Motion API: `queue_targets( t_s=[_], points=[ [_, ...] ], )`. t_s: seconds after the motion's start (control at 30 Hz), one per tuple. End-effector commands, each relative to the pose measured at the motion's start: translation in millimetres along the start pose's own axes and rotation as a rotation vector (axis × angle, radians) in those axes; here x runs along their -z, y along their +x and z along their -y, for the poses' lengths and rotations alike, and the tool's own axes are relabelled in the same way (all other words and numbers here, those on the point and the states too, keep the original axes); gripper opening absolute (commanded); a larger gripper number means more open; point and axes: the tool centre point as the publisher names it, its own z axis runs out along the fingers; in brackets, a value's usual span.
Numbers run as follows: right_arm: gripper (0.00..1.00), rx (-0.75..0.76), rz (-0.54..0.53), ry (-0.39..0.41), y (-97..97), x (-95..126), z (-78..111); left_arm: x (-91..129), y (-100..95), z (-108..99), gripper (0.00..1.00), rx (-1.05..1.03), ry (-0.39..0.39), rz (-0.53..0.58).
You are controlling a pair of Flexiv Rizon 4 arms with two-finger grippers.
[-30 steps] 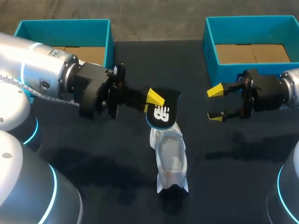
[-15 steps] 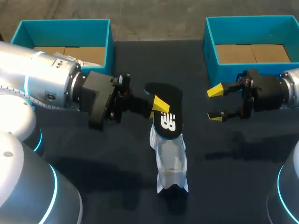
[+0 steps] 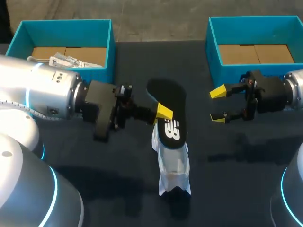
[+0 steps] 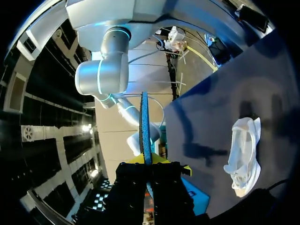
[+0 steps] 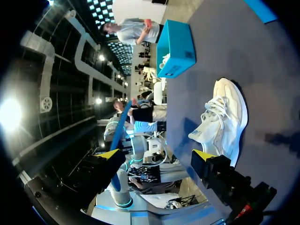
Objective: Take the shoe out of the shoebox, open the shoe tongue, remove and reinsert the insole, then place the shoe into the shoebox
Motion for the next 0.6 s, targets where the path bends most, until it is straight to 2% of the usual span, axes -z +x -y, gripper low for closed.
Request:
queue_targets(
  t_s=[0.03, 0.27, 0.47, 0.6],
  points=[
    [1.00, 0.001, 0.000, -0.002, -0.6, -1.3, 0.0, -5.1, 1.9, -1.1, 0.00, -0.023, -0.002, -0.003],
    [1.00, 0.001, 0.000, -0.002, -0.6, -1.3, 0.0, -5.3, 7.6, -1.0, 0.00, -0.085, 0.000, 0.018],
    [1.00, 0.001, 0.000, -0.002, -0.6, -1.3, 0.0, -4.8, 24.9, -4.3, 0.00, -0.106, -0.016, 0.003],
    [1.00, 0.001, 0.000, -0.002, -0.6, -1.3, 0.0, -4.8, 24.9, -4.3, 0.00, -0.106, -0.016, 0.003]
  ],
)
